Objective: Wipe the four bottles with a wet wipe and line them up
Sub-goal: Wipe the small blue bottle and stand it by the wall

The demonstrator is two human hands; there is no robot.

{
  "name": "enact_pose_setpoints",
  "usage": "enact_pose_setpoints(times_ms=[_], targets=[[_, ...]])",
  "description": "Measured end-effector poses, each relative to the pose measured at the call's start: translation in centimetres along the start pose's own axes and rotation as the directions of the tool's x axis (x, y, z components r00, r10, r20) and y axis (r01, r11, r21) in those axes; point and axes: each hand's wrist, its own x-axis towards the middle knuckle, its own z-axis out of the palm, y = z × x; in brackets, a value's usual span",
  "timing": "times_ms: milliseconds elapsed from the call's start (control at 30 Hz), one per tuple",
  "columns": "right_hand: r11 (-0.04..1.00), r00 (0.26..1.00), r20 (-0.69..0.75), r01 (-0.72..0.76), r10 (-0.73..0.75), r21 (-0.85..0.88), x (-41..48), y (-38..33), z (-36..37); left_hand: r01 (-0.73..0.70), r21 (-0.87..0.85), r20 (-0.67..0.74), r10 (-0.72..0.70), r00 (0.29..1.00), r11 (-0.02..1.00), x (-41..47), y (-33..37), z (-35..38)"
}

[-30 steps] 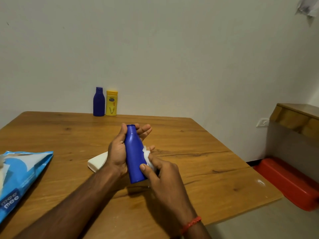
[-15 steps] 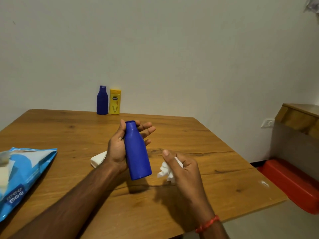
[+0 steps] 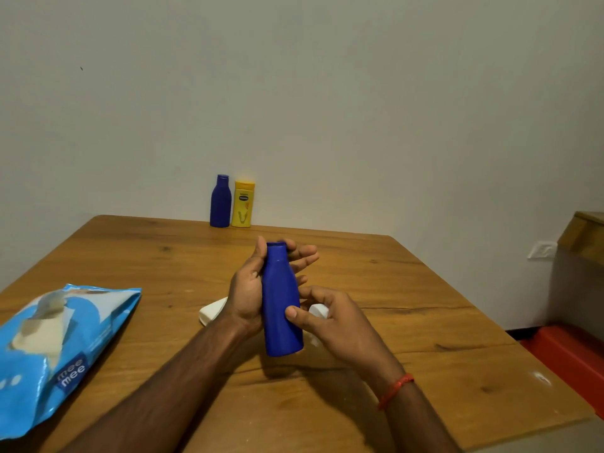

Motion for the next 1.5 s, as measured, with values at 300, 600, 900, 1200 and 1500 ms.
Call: enact_pose_setpoints(times_ms=[300, 600, 900, 1200, 1500], targets=[[0.994, 0.999, 0.006, -0.035, 0.035, 0.108, 3.0, -0.2, -1.6, -0.135, 0.350, -0.059, 0.166, 0.984, 0.927, 0.6, 1.1, -0.4], [0.992, 0.992, -0.125, 0.017, -0.001, 0.125, 6.6, -0.5, -2.7, -0.195, 0.503, -0.066, 0.263, 0.963, 0.842, 1.2, 1.2, -1.7], [0.998, 0.993, -0.112, 0.027, -0.032, -0.050, 11.8, 0.7, -2.1, -0.136, 0.770, -0.094, 0.322, 0.942, 0.623, 3.9, 1.6, -4.4], [0.991, 0.983, -0.165, 0.063, -0.082, -0.118, 21.0, 2.6, -2.7, -0.026, 0.881, -0.163, 0.356, 0.920, 0.472, 12.2, 3.6, -6.3], [0.991, 0.988, -0.151, 0.004, -0.024, -0.133, 29.5, 7.8, -0.9, 0.128, 0.857, -0.329, 0.337, 0.882, 0.500, 19.0, 1.1, -10.1]])
